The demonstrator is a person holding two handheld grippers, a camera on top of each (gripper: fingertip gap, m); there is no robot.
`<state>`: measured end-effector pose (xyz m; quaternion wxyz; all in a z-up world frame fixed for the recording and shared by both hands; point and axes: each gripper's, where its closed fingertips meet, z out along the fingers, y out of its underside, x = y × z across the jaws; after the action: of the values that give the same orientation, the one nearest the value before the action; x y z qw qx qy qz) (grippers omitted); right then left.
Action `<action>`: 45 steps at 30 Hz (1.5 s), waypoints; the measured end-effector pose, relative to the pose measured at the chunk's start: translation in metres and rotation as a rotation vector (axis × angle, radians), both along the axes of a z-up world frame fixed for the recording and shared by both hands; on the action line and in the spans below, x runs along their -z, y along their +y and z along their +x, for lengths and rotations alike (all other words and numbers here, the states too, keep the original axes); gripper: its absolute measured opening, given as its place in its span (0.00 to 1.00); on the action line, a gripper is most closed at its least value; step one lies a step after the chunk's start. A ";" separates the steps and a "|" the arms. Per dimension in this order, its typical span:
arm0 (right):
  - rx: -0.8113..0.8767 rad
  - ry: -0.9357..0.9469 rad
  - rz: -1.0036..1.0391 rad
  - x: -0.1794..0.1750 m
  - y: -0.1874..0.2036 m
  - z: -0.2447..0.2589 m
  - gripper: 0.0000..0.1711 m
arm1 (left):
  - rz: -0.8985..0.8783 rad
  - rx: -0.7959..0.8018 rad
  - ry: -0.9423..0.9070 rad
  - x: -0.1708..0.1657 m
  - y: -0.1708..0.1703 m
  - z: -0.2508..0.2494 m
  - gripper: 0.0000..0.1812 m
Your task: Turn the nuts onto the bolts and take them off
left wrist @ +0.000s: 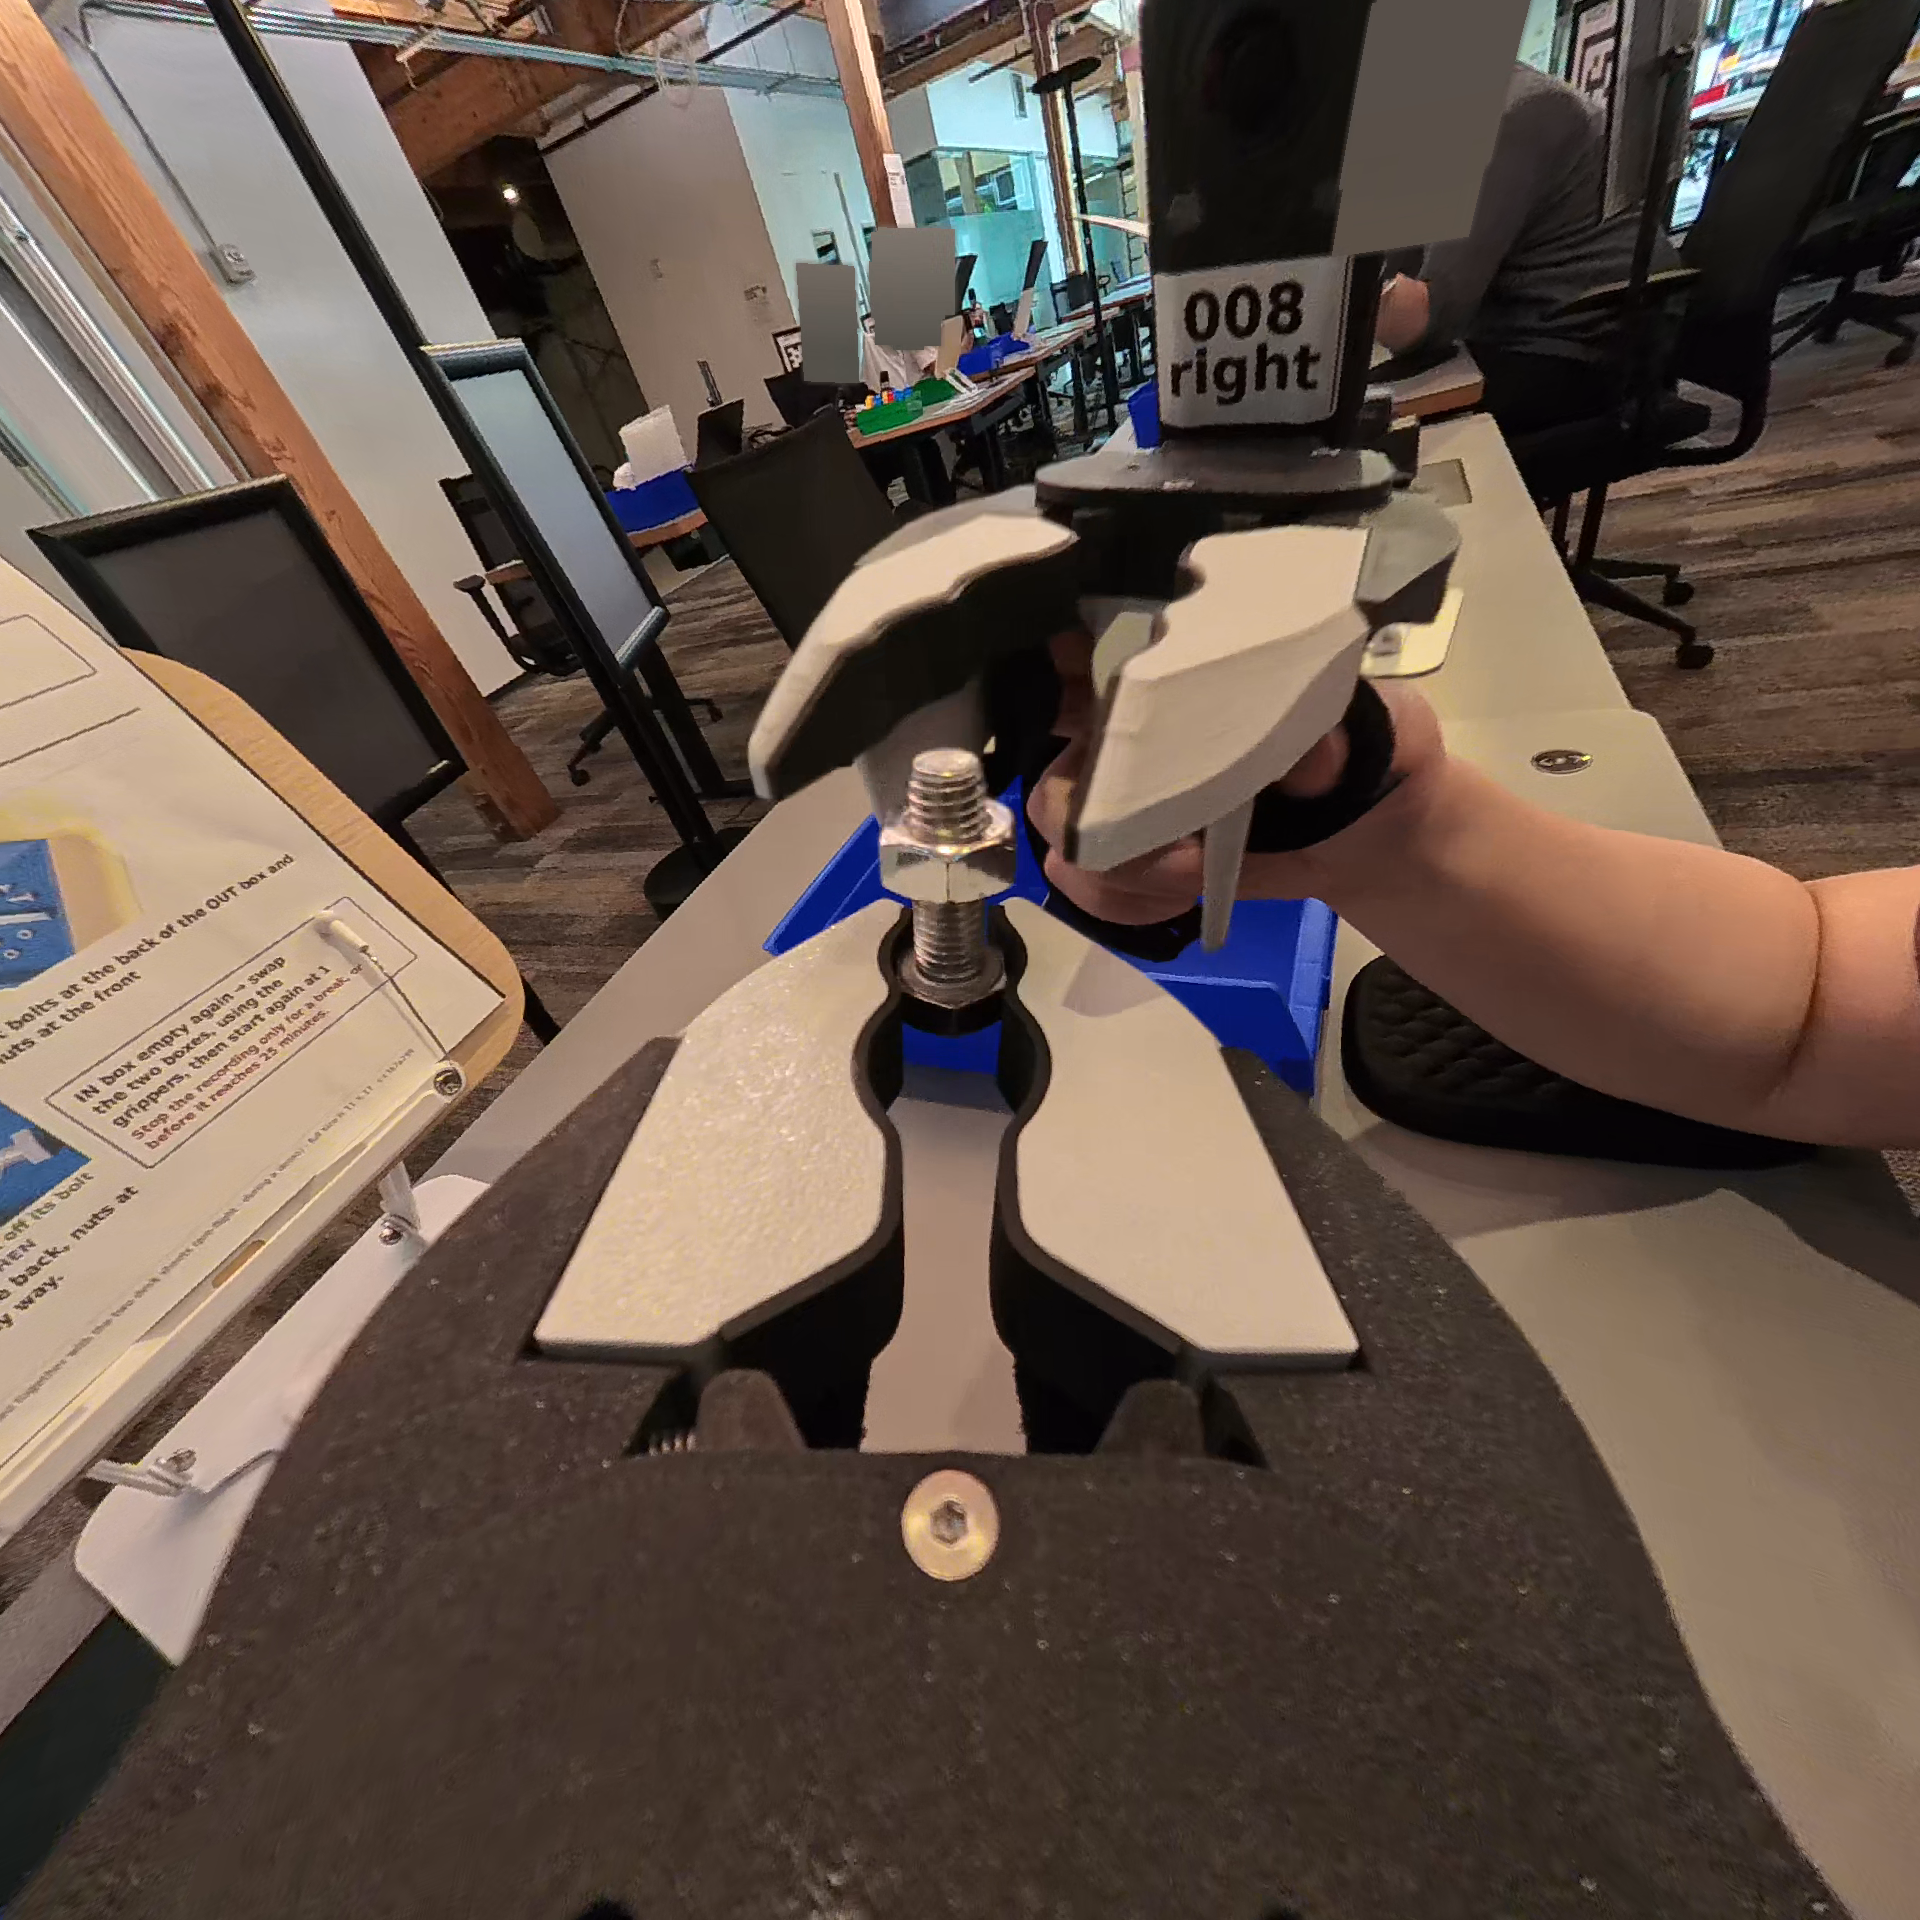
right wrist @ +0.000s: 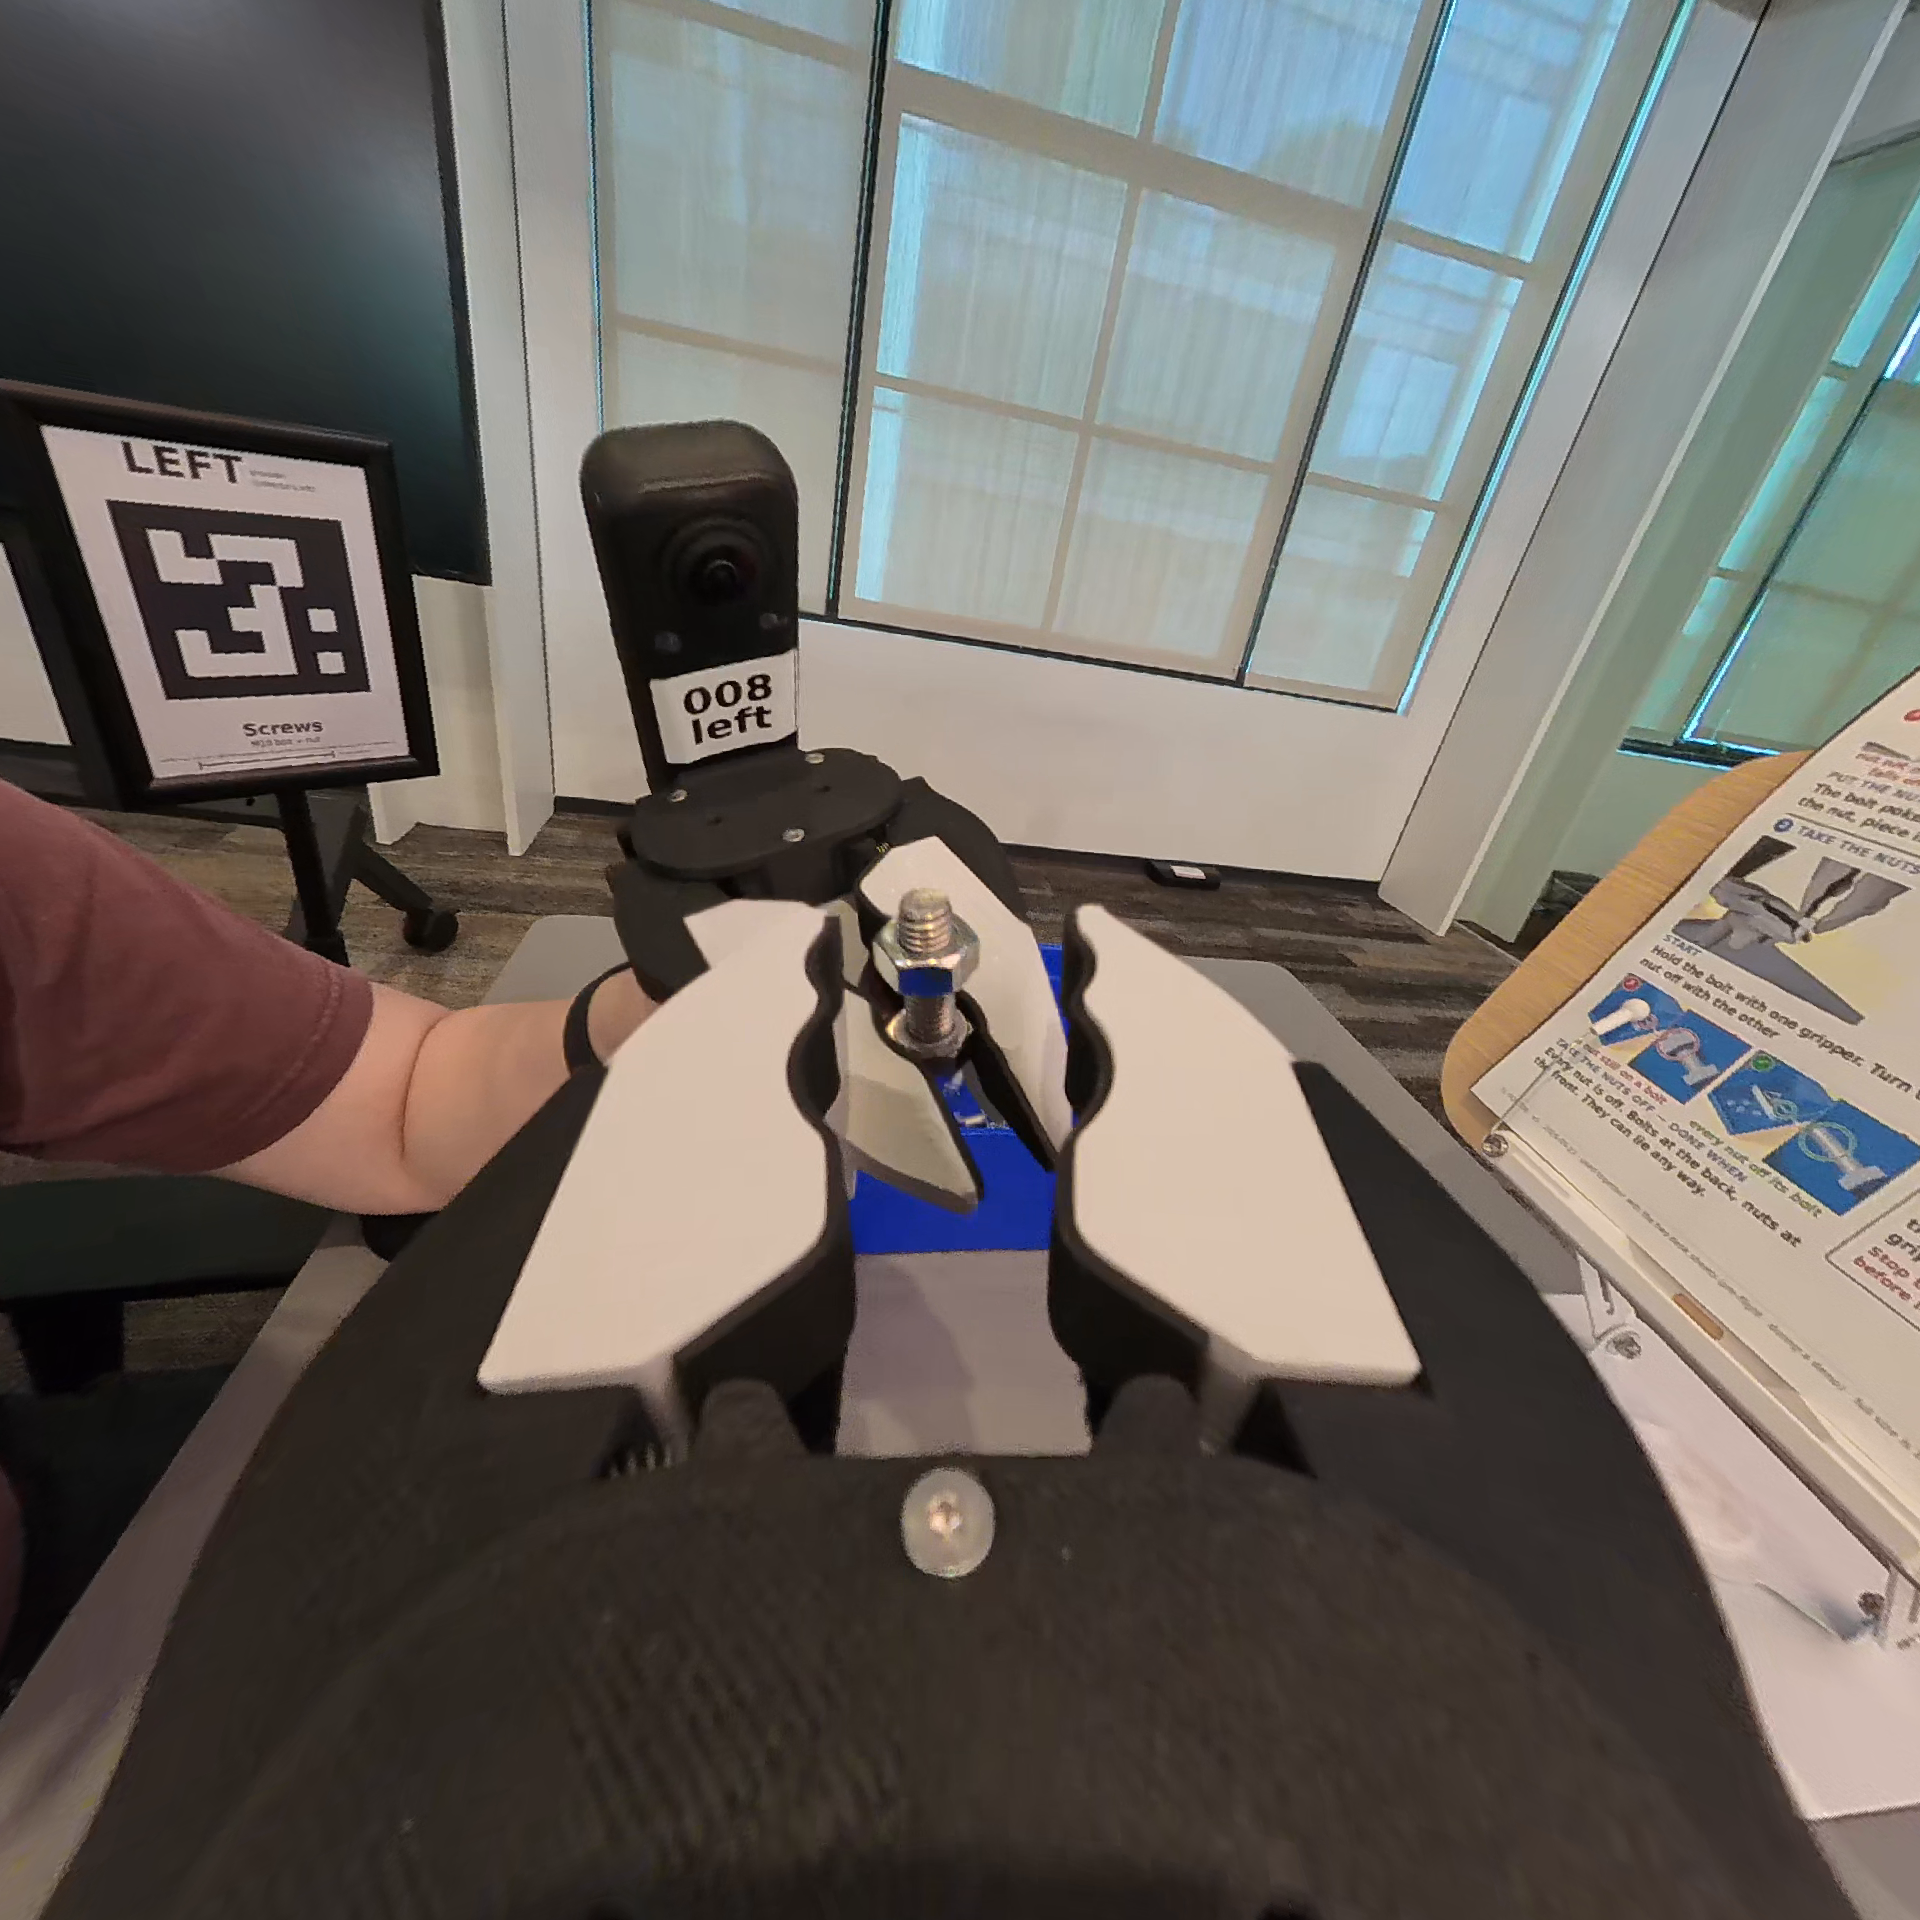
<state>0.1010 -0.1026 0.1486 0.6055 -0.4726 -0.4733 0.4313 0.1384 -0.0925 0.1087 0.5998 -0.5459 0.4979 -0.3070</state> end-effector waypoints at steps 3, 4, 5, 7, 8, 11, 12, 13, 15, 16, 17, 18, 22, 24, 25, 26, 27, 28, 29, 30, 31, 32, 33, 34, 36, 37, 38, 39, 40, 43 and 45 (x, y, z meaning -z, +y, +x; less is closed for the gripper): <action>-0.028 0.002 -0.006 0.001 -0.001 0.001 0.18 | -0.010 0.019 -0.020 -0.003 -0.003 0.000 0.07; -0.047 0.012 -0.013 0.001 -0.002 0.002 0.18 | -0.012 0.027 -0.023 -0.003 -0.004 0.000 0.07; -0.067 0.026 -0.024 -0.001 -0.002 0.005 0.17 | -0.016 0.038 -0.027 -0.004 -0.005 0.001 0.07; -0.124 0.061 -0.063 -0.004 -0.004 0.010 0.15 | -0.036 0.067 -0.042 -0.006 -0.009 0.001 0.07; -0.152 0.081 -0.087 -0.006 -0.005 0.012 0.15 | -0.047 0.076 -0.052 -0.007 -0.009 0.000 0.07; -0.179 0.086 -0.110 -0.007 -0.011 0.007 0.16 | -0.053 0.071 -0.053 -0.007 -0.008 0.000 0.07; -0.154 0.056 -0.096 -0.003 -0.010 0.003 0.17 | -0.053 0.074 -0.051 -0.006 -0.009 0.001 0.07; -0.119 0.028 -0.073 0.001 -0.008 -0.001 0.17 | -0.054 0.080 -0.050 -0.006 -0.010 0.002 0.07; -0.089 0.013 -0.039 0.003 -0.007 -0.003 0.18 | -0.053 0.085 -0.047 -0.005 -0.012 0.003 0.07; -0.110 0.017 -0.048 0.002 -0.008 -0.001 0.17 | -0.051 0.091 -0.045 -0.005 -0.013 0.004 0.07; -0.137 0.028 -0.064 0.001 -0.009 0.001 0.17 | -0.054 0.101 -0.050 -0.006 -0.015 0.004 0.07; -0.162 0.041 -0.076 0.000 -0.009 0.005 0.18 | -0.066 0.114 -0.059 -0.007 -0.017 0.004 0.07; -0.190 0.101 -0.136 -0.004 -0.001 0.015 0.15 | -0.111 0.159 -0.089 -0.011 -0.021 0.003 0.07; -0.252 0.117 -0.136 -0.008 -0.013 0.013 0.15 | -0.106 0.150 -0.080 -0.010 -0.020 0.002 0.07; -0.264 0.107 -0.132 -0.008 -0.017 0.009 0.16 | -0.100 0.146 -0.075 -0.010 -0.019 0.003 0.07; -0.254 0.084 -0.122 -0.005 -0.019 0.005 0.16 | -0.101 0.151 -0.069 -0.009 -0.020 0.004 0.07; -0.230 0.058 -0.105 -0.002 -0.018 0.002 0.16 | -0.105 0.159 -0.068 -0.008 -0.022 0.005 0.07; -0.200 0.041 -0.085 0.000 -0.015 0.001 0.17 | -0.107 0.166 -0.072 -0.008 -0.023 0.005 0.07; -0.187 0.044 -0.068 -0.001 -0.014 0.003 0.17 | -0.109 0.170 -0.072 -0.009 -0.024 0.006 0.07; -0.188 0.054 -0.066 -0.002 -0.013 0.007 0.16 | -0.109 0.171 -0.071 -0.009 -0.024 0.005 0.07; -0.187 0.065 -0.081 -0.003 -0.010 0.010 0.15 | -0.111 0.175 -0.076 -0.010 -0.025 0.005 0.07; -0.196 0.081 -0.104 -0.005 -0.008 0.013 0.15 | -0.116 0.185 -0.079 -0.011 -0.026 0.004 0.07; -0.227 0.101 -0.125 -0.008 -0.011 0.015 0.15 | -0.119 0.184 -0.079 -0.011 -0.026 0.003 0.07; -0.266 0.112 -0.138 -0.010 -0.016 0.015 0.15 | -0.114 0.175 -0.076 -0.011 -0.025 0.003 0.07; -0.267 0.090 -0.133 -0.008 -0.020 0.009 0.15 | -0.112 0.170 -0.063 -0.009 -0.024 0.003 0.07; -0.245 0.064 -0.115 -0.004 -0.020 0.004 0.16 | -0.115 0.172 -0.062 -0.008 -0.024 0.004 0.07; -0.227 0.038 -0.097 0.000 -0.020 0.001 0.15 | -0.117 0.176 -0.064 -0.008 -0.024 0.005 0.07; -0.208 0.023 -0.085 0.002 -0.017 0.000 0.15 | -0.118 0.181 -0.062 -0.007 -0.025 0.006 0.07; -0.205 0.024 -0.080 0.003 -0.016 0.001 0.16 | -0.118 0.184 -0.057 -0.006 -0.026 0.007 0.07; -0.248 0.022 -0.115 0.005 -0.014 0.007 0.17 | -0.113 0.176 -0.043 -0.004 -0.025 0.008 0.07; -0.264 0.018 -0.113 0.006 -0.017 0.006 0.16 | -0.112 0.173 -0.046 -0.004 -0.024 0.008 0.07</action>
<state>0.1070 -0.1196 0.1431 0.5200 -0.4359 -0.5009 0.5374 0.1459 -0.1168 0.1127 0.5509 -0.5263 0.5114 -0.3975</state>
